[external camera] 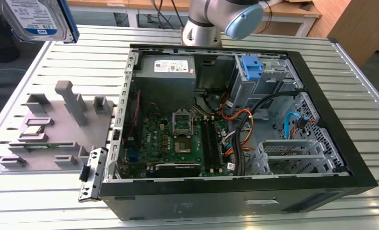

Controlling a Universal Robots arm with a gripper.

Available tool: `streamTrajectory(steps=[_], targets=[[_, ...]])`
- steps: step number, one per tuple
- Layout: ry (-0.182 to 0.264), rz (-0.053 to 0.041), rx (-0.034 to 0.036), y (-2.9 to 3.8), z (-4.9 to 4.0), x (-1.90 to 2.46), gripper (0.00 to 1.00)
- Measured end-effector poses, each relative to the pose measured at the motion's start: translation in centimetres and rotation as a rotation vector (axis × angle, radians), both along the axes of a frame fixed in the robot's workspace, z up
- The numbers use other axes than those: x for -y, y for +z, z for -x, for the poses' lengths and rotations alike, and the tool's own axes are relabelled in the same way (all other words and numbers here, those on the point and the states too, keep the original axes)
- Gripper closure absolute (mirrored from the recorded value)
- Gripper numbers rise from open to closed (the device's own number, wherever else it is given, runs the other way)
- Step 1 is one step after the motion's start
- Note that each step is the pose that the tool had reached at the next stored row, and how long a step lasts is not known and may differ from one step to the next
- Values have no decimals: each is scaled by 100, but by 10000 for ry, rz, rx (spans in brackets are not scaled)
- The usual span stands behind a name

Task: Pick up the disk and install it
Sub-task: 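Pick up the disk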

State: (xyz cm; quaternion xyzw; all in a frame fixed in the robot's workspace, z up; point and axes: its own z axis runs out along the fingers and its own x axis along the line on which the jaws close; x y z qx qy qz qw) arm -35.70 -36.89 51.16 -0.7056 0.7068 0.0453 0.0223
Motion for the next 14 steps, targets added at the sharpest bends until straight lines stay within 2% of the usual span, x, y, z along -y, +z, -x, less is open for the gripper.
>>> streamTrajectory(steps=[5,14], targets=[[0,0,0,0,-45,0,65],[1,0,0,-1,-238,0,65]])
